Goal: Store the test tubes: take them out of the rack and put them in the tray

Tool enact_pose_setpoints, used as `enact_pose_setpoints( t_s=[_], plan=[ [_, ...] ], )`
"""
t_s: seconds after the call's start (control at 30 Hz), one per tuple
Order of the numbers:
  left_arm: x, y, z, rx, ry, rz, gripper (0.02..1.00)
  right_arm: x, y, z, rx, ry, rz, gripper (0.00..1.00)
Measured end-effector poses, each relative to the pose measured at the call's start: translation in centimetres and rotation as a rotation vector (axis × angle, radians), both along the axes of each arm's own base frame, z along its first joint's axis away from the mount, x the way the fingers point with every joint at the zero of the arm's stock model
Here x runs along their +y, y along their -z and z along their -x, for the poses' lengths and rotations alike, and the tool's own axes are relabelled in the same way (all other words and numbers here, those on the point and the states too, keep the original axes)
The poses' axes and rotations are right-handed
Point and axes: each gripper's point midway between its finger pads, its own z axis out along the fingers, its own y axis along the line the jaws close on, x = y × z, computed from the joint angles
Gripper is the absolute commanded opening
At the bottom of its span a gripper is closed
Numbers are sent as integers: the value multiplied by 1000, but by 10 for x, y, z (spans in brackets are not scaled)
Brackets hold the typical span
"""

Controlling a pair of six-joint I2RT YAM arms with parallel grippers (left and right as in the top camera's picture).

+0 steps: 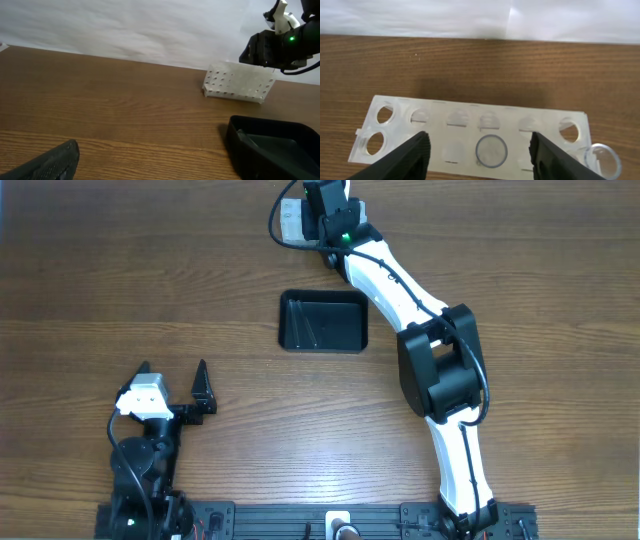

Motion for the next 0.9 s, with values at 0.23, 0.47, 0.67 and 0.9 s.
enact_pose_setpoints(
  t_s=[0.23,0.47,0.67,0.9],
  plan=[
    [0,0,0,0,0,0,1000,-1,5,0,5,6,8,452],
    [0,0,0,0,0,0,998,-2,4,-1,2,7,17,362],
    [0,0,0,0,0,0,1000,-4,5,0,6,12,25,290],
    [0,0,0,0,0,0,1000,-5,5,0,5,16,29,237]
  ],
)
